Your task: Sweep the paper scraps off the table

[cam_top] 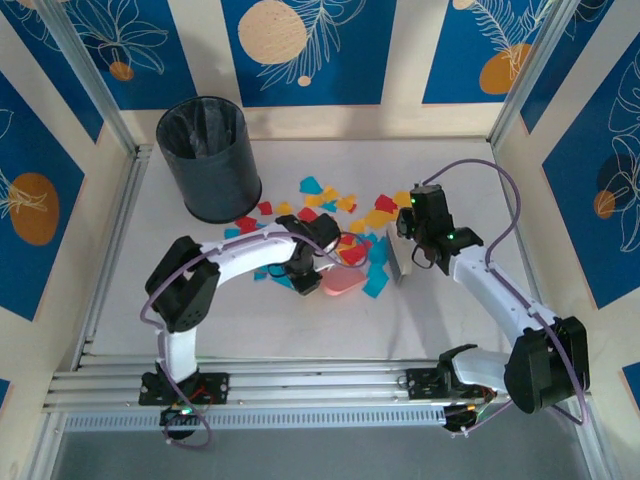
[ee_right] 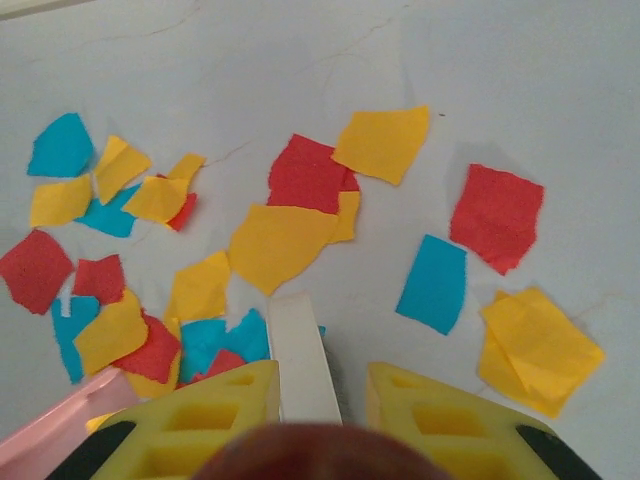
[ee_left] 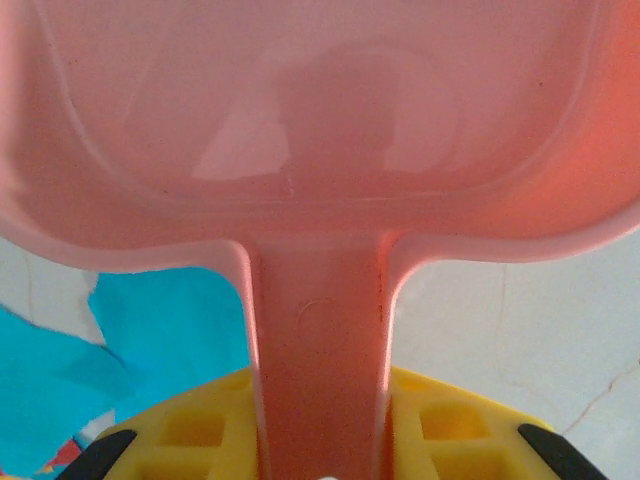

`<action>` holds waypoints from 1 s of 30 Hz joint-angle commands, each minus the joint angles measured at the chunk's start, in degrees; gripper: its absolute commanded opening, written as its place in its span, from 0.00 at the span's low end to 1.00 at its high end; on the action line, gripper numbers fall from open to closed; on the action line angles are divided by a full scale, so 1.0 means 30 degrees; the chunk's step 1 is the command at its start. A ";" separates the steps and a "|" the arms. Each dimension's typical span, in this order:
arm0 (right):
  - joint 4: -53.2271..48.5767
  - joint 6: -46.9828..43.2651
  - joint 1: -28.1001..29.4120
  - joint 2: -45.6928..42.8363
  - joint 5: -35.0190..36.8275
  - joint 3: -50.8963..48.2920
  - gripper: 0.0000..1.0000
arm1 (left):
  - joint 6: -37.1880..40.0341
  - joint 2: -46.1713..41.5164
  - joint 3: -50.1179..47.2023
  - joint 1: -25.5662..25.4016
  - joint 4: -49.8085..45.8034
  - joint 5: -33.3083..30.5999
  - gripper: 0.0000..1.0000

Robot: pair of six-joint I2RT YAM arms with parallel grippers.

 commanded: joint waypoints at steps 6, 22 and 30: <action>0.0414 -0.1115 0.0250 0.0435 -0.3379 0.0599 0.00 | 0.0340 0.1609 0.1615 0.0226 -0.0338 0.0198 0.00; 0.0684 -0.2150 0.0854 -0.0297 -0.4047 0.1482 0.00 | 0.0356 0.1391 0.1695 0.0253 0.0333 0.0010 0.00; 0.0243 -0.2060 0.1267 -0.0972 0.0570 0.1593 0.00 | 0.0056 0.0857 0.0913 0.0311 0.0830 -0.1290 0.00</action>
